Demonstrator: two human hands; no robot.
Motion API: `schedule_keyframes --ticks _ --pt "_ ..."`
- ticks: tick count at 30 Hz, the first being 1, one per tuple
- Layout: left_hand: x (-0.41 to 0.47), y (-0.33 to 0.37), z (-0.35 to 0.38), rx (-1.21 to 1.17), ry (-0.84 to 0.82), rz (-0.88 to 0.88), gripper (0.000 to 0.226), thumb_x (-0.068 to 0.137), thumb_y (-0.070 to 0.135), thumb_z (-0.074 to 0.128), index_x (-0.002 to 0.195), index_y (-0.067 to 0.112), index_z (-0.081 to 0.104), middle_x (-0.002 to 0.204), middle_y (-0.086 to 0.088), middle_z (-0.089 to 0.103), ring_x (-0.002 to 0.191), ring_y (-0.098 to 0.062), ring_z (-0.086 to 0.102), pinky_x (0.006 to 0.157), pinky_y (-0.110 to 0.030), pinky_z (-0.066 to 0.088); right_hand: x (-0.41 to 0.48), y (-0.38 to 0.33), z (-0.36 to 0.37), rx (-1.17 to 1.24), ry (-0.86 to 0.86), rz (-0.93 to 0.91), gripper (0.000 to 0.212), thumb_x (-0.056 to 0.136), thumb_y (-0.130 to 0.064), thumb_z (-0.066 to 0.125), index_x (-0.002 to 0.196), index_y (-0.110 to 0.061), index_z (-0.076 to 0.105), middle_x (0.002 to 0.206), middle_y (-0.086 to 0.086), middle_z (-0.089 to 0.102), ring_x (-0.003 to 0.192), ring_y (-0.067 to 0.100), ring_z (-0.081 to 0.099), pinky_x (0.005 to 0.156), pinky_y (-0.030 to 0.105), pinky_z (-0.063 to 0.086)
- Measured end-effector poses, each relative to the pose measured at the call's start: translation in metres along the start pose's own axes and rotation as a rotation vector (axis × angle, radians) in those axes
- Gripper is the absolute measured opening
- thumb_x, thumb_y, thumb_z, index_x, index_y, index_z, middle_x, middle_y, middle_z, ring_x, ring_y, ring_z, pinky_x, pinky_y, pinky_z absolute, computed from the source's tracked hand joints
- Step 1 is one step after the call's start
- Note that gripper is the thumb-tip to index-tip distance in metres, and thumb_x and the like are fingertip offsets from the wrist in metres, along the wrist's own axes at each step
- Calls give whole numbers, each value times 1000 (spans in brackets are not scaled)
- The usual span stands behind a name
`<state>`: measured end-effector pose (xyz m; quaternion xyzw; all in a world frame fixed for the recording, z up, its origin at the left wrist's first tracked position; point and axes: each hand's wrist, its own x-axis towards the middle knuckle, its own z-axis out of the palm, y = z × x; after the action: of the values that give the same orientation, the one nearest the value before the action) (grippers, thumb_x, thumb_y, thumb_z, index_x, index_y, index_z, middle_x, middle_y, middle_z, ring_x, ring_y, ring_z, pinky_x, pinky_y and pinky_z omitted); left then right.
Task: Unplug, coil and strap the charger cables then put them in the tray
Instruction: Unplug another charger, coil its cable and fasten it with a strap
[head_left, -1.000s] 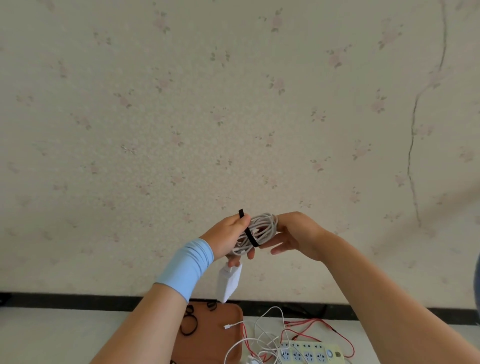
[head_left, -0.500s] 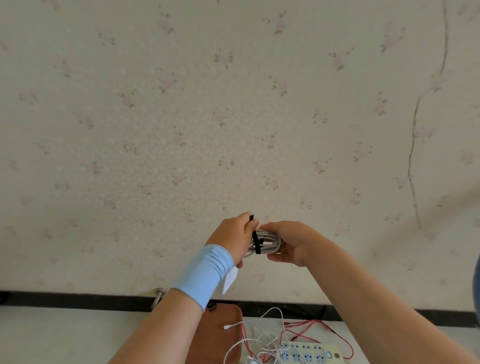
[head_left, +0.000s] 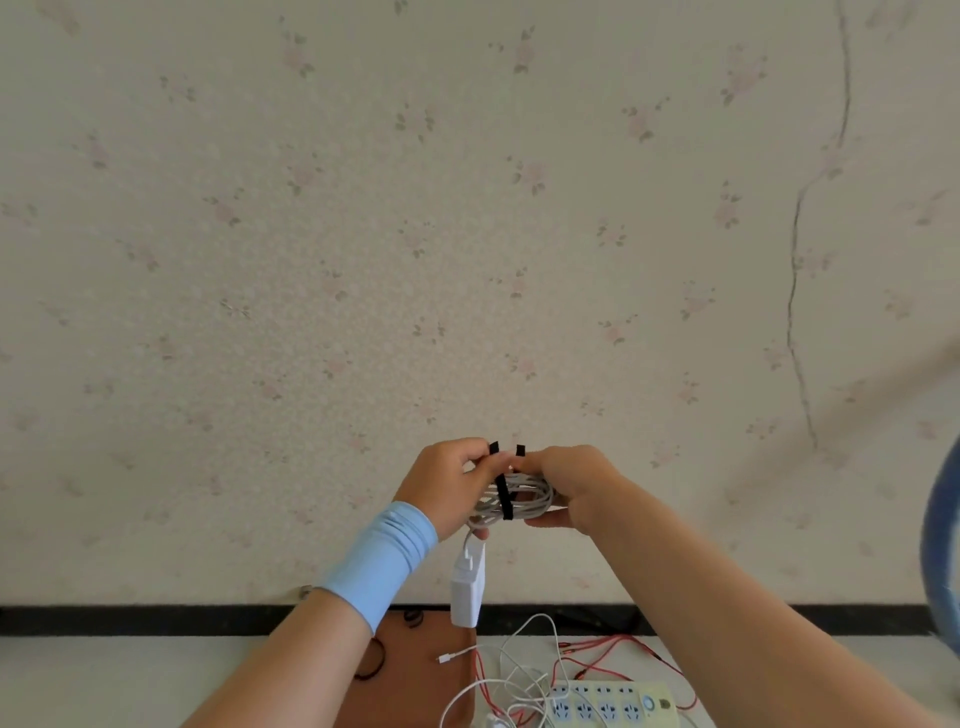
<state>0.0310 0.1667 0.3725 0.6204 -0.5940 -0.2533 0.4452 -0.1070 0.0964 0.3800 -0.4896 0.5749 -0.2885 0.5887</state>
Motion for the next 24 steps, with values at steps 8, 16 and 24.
schedule_keyframes --ticks 8,16,24 --pt "-5 -4 9 -328 -228 -422 33 96 35 60 101 3 69 84 -17 75 73 -36 72 76 -51 60 -4 11 6 -250 165 -274 15 88 -13 68 74 -8 69 74 7 66 63 22 60 59 30 51" --pt "-2 -6 1 -450 -216 -535 36 98 32 56 101 -2 67 81 -16 73 67 -32 70 70 -45 61 -16 20 23 -430 255 -572 18 93 -26 65 77 -25 72 79 -11 70 71 8 64 55 25 45" --pt "-4 -6 0 -554 -1 -553 23 97 22 58 105 2 67 80 -16 73 58 -30 68 56 -38 59 -6 32 30 -362 173 -1002 17 86 -12 77 77 -25 71 87 -16 62 95 2 51 78 14 42"
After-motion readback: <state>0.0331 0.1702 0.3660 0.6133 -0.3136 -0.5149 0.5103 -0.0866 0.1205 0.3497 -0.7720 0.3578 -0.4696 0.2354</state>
